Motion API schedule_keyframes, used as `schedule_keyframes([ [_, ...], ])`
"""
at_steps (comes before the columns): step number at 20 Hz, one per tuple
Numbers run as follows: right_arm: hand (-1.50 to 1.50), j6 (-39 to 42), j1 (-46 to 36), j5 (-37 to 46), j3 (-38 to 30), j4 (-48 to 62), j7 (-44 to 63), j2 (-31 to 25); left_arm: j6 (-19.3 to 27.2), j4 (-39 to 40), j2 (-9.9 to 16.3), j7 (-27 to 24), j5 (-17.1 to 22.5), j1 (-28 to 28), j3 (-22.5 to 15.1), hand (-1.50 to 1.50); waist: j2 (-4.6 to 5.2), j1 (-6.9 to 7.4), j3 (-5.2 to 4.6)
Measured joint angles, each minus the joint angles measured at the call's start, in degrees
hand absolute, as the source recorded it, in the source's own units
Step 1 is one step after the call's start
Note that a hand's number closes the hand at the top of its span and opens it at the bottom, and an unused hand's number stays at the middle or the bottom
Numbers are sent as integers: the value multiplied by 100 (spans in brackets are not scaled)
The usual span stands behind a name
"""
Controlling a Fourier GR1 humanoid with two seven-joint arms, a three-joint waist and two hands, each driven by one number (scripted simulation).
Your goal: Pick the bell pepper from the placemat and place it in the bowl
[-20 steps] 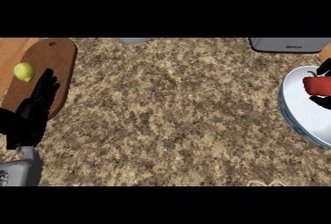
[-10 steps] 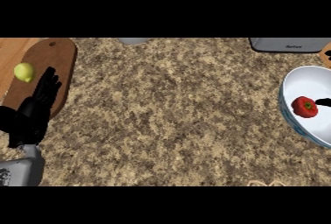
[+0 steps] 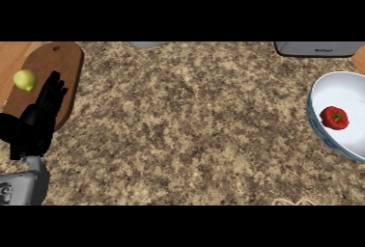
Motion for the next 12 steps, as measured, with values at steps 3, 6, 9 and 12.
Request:
schedule_keyframes([
  [3,-150,358,249,-96,-132,320,-116,-430,-31,34,30,-39,29,5,47,0,17,23,7],
  [6,-150,607,480,-207,-245,545,-79,-781,-53,7,41,-32,62,4,70,0,23,25,16],
  [9,-150,892,655,-353,-354,686,45,-1061,-66,24,77,4,72,-14,104,0,21,2,24],
  [12,-150,1088,800,-502,-444,741,130,-1160,-49,59,20,-43,58,18,74,0,19,-14,31],
])
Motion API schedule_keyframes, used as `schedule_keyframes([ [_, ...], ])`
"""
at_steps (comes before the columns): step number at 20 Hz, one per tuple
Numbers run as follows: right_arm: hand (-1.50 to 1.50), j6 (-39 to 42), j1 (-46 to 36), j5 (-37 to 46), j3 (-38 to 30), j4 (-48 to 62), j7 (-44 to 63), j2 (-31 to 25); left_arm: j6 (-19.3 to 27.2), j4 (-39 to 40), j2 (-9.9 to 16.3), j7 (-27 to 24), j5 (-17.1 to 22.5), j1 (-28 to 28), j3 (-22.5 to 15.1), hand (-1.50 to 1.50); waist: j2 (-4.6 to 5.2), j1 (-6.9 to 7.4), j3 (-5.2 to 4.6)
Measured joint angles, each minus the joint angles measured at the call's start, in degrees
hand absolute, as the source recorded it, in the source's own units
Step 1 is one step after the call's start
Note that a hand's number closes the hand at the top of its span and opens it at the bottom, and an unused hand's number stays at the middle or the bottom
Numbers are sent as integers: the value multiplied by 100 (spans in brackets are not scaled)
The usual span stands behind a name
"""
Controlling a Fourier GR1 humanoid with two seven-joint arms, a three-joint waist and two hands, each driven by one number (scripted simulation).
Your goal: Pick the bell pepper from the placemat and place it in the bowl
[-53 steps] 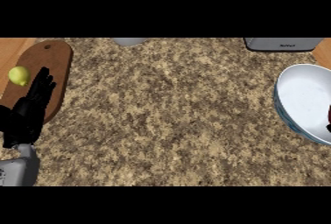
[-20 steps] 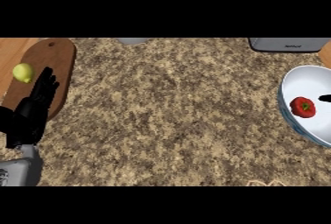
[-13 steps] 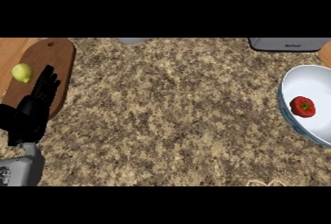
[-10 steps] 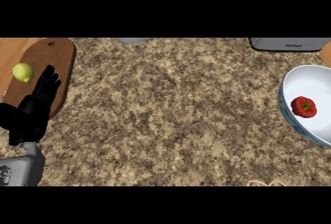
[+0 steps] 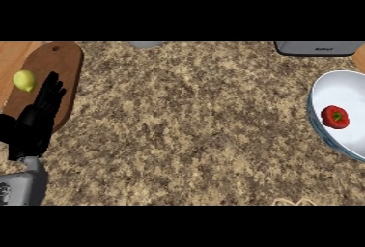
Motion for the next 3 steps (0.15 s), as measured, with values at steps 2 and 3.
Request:
schedule_keyframes([
  [2,-150,113,71,-104,-61,-5,58,-67,-4,15,-5,-88,-3,64,14,0,-4,-1,4],
  [3,-150,167,94,-166,-97,-12,86,-79,17,16,-42,-119,-36,110,-20,0,-8,-5,5],
])
